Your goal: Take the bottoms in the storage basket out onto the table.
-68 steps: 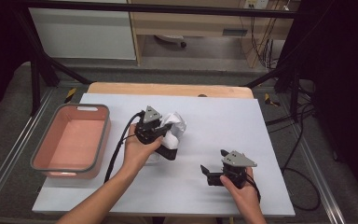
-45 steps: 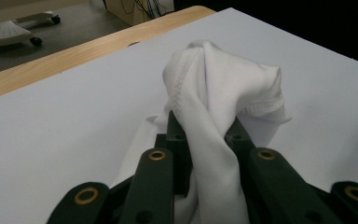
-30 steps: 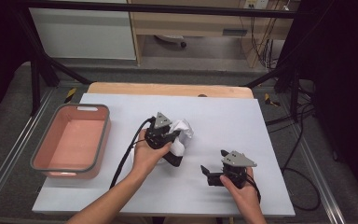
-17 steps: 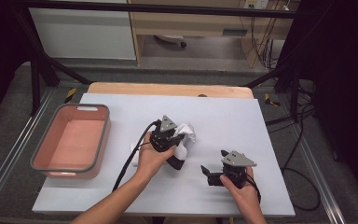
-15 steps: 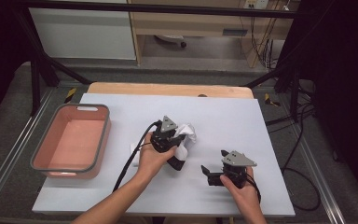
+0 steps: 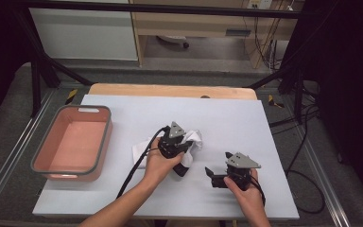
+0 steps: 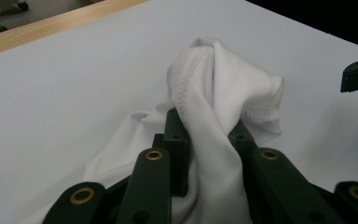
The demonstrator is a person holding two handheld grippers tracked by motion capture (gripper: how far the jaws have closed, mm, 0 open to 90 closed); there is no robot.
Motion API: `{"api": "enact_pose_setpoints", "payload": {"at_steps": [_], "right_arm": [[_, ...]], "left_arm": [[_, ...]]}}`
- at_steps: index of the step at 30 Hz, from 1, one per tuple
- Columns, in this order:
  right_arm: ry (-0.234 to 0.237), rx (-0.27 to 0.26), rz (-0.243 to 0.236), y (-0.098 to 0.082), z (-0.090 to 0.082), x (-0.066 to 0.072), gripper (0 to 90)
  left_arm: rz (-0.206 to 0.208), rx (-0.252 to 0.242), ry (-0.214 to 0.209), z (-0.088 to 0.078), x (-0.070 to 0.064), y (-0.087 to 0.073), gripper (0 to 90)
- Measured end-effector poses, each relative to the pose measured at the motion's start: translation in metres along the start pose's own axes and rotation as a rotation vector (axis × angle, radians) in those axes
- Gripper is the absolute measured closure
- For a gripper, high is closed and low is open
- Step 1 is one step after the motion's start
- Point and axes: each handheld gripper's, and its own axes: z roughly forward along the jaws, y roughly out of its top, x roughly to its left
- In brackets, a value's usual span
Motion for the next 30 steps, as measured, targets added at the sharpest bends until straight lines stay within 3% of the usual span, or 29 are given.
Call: {"api": "enact_pose_setpoints", "payload": {"at_steps": [30], "right_arm": [[-0.039,0.005,0.017,-0.001,-0.002,-0.007,5.6]], "left_arm": [[0.024,0.051,-0.023,0.019,-0.019,-0.010,71.9]]}}
